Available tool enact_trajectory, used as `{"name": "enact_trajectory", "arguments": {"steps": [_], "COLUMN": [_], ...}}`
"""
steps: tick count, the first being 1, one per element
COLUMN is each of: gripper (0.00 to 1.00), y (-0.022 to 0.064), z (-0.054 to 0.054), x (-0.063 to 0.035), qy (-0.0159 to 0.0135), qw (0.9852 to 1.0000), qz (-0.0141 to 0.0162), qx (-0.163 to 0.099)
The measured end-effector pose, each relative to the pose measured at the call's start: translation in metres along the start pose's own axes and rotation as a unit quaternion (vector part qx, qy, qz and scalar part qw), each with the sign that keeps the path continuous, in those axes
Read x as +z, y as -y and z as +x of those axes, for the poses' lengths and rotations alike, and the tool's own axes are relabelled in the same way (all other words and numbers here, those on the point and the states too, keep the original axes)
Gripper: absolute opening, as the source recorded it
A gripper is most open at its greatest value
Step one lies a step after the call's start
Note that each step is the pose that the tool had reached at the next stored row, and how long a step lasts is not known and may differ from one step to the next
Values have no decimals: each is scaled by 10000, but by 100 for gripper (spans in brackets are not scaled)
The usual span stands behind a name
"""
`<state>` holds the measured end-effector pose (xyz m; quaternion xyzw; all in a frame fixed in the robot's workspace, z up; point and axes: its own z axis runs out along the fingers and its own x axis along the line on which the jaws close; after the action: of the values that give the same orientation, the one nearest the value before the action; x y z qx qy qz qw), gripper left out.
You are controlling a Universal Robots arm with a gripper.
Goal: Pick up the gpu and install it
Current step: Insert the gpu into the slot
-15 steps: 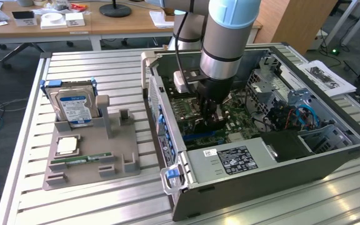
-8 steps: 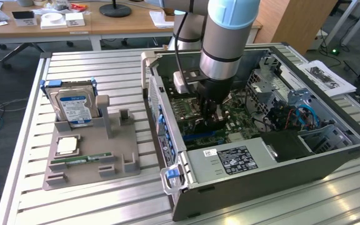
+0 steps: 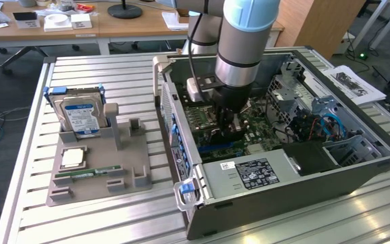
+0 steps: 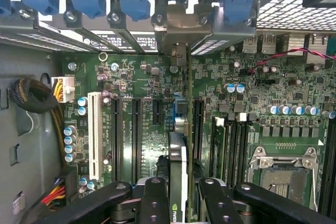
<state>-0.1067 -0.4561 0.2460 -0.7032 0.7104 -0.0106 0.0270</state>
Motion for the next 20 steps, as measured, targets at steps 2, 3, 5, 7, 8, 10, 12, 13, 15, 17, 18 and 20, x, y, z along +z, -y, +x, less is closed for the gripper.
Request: {"name": "enact_trajectory", "arguments": {"steps": [2,3,5,7,8,10,12,13,15,17,18,20], "gripper": [27,27,27,27,27,27,27,27,27,27,27,27], "y": [-7,-9,-11,-12,-12,-12,-12,-12,-12,-11,-11,-10], "z": [0,0,0,0,0,0,0,0,0,-1,-1,-1], "x": [0,-1,-1,-1,-1,-1,-1,-2,-11,-29,-39,-58], "qy": [0,0,0,0,0,0,0,1,2,1,0,0], "qw": [10000,10000,10000,10000,10000,10000,10000,10000,10000,10000,10000,10000], "qz": [4,6,9,10,10,10,10,10,11,10,10,10], "qx": [0,0,-1,0,0,0,0,0,1,1,1,1]}}
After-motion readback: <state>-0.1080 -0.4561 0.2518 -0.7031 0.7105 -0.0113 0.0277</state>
